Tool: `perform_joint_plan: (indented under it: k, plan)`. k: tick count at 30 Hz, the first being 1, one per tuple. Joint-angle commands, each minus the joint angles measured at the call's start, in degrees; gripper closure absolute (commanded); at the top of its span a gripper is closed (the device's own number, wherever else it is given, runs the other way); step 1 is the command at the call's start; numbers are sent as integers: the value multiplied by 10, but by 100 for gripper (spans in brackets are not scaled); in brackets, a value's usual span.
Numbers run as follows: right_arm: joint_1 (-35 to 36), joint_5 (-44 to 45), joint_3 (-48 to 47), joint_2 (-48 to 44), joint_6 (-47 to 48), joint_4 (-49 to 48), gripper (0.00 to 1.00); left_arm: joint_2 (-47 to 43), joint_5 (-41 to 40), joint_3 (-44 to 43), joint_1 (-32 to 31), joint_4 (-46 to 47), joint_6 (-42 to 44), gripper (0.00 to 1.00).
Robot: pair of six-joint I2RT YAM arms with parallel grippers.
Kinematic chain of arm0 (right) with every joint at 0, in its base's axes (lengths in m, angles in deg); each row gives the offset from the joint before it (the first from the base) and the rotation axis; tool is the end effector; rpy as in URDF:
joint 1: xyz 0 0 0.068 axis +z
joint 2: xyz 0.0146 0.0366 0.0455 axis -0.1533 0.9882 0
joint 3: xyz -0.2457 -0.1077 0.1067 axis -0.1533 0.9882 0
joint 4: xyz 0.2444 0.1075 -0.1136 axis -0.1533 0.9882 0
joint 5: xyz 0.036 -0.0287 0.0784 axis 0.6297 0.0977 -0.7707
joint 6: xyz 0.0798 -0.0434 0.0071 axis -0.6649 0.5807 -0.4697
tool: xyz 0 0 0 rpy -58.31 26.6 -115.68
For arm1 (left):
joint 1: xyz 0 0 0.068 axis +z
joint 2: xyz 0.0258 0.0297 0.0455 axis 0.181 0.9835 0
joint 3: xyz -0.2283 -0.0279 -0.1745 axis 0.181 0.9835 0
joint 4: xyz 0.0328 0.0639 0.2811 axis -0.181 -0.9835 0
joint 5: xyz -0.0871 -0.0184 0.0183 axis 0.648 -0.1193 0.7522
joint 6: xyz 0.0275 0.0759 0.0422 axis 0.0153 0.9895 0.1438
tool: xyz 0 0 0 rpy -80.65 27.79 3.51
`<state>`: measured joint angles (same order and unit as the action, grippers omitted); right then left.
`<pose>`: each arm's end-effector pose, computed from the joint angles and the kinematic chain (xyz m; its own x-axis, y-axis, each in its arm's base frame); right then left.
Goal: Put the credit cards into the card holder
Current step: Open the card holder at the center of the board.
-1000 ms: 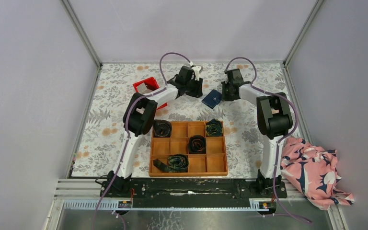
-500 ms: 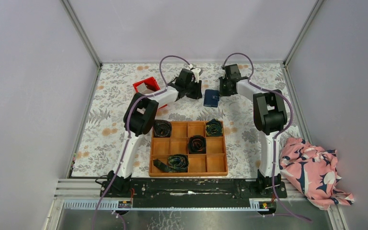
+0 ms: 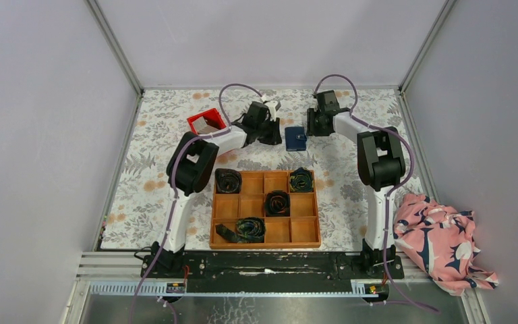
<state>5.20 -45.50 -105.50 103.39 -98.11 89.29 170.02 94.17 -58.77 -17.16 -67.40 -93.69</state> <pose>0.5333 0.1376 0.1222 -0.7518 -0.0197 -0.6591 -0.1554 0.9767 0.1480 0.5006 -0.2881 0.1047 -0.7233 0.0782 -0.6861 0.4569 0.7992 -0.3906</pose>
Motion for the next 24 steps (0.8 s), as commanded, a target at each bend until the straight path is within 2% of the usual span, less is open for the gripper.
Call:
perform_joint_plan:
  k: [1, 10, 24]
  plan:
    - [9, 34, 23, -69, 19, -3, 53, -43, -3, 19, 0, 47, -20, 69]
    - [49, 65, 40, -107, 34, -11, 49, -51, -9, 36, -5, 59, -35, 69]
    - [96, 92, -14, -43, 36, 16, 45, -46, -4, 42, -5, 75, -42, 68]
